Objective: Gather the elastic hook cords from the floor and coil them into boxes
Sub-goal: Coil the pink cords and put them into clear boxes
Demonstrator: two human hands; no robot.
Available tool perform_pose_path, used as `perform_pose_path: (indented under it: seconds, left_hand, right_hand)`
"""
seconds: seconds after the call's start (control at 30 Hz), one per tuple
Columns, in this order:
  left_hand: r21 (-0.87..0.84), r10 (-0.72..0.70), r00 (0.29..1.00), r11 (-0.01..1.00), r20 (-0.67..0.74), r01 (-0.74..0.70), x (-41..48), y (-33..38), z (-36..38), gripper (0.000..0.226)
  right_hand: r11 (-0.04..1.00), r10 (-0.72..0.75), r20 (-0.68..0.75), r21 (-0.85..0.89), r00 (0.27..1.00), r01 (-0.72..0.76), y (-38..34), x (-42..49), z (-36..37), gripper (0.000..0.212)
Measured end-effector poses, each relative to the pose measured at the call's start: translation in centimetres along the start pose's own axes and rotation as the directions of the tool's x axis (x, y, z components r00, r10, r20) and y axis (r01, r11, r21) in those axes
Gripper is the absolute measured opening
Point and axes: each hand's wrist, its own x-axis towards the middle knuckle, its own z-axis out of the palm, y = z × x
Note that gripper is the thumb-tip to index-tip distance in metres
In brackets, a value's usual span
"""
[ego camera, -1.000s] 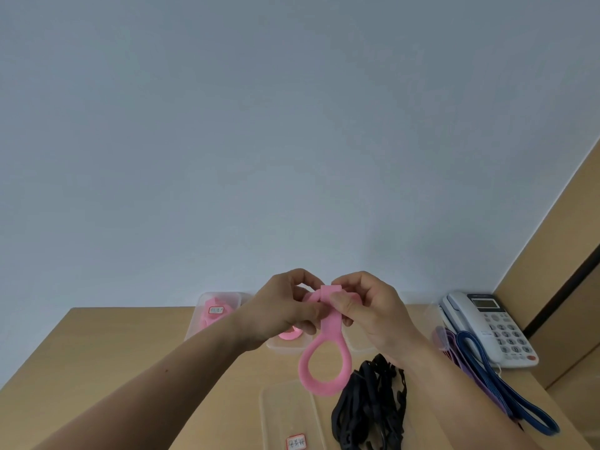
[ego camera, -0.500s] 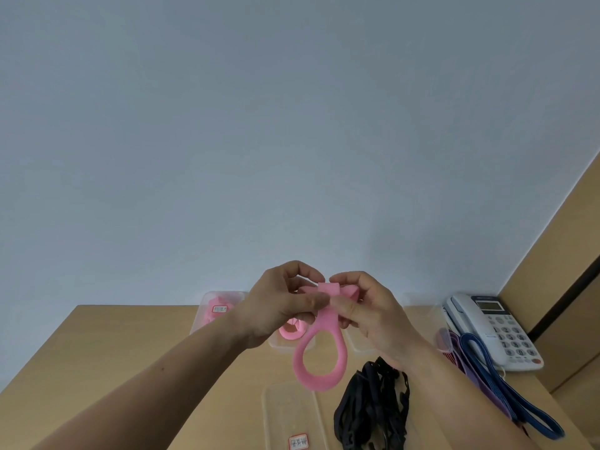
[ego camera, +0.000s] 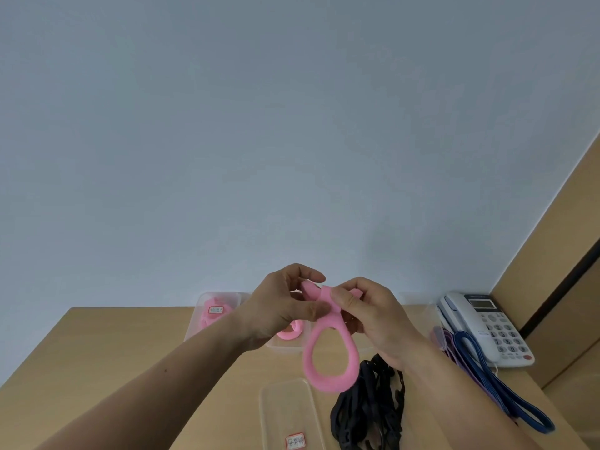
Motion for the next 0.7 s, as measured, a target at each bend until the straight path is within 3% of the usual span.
perform_pose_path:
  seconds: [0.1,0.3,0.5,0.6,0.7]
  left_hand:
    - [0.042,-0.102,0.992,0.994,0.079,0.099,-0.2,0.2,-0.1,0.039]
    - [0.047,-0.153,0.982,0.988,0.114,0.148,-0.6,0.2,-0.1,0.035]
    - [-0.001,-0.175,0.973,0.984,0.147,0.177,-1.0,0.6,0.0,0.041]
    - [0.003,-0.216,0.966,0.976,0.145,0.218,-1.2,0.7,0.1,0.036]
    - [0.049,-0.238,0.962,0.971,0.134,0.233,-1.2,0.5,0.0,0.033]
  right_hand:
    - [1.000,-0.001,-0.009,-0.010,1.000,0.001,0.0,-0.2,0.0,0.044]
    - [1.000,-0.010,-0.004,0.008,1.000,0.010,0.5,-0.4,-0.3,0.018]
    - [0.999,-0.021,0.025,0.033,0.999,0.020,0.2,-0.5,-0.2,0.041]
    - [0.999,-0.032,0.042,-0.001,0.999,0.032,0.5,-0.5,-0.1,0.029]
    - [0.999,-0.044,0.052,-0.027,0.998,0.045,0.7,-0.6,0.1,0.031]
